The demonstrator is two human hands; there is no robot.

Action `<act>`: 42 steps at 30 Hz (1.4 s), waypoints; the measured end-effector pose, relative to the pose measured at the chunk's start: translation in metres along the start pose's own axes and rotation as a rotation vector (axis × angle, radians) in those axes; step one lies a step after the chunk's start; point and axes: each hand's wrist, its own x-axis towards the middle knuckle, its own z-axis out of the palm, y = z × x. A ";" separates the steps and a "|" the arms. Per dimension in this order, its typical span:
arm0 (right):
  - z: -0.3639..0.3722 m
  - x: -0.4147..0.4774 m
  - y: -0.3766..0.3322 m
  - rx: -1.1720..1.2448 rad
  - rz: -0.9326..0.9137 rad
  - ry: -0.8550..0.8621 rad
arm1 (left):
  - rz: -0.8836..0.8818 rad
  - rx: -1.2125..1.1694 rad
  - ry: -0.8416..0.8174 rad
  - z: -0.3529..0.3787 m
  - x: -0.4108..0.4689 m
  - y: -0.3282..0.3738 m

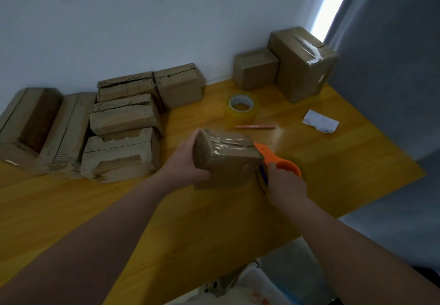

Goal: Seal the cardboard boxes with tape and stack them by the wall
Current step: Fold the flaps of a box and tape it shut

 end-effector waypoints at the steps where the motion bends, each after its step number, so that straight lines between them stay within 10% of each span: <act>1: 0.001 0.002 0.001 0.022 0.010 -0.016 | -0.010 -0.031 -0.065 -0.002 0.001 -0.005; 6: -0.001 0.005 0.004 0.104 0.001 -0.036 | -0.038 -0.069 -0.207 -0.008 0.007 -0.022; 14: -0.015 0.013 0.008 0.402 0.044 0.117 | 0.066 0.362 0.251 0.014 0.007 -0.005; 23: -0.019 0.013 0.007 0.668 0.143 0.130 | 0.044 0.916 -0.079 0.056 0.004 0.003; 42: -0.023 0.026 0.029 0.436 0.352 0.023 | 0.392 0.957 -0.207 0.037 0.004 -0.010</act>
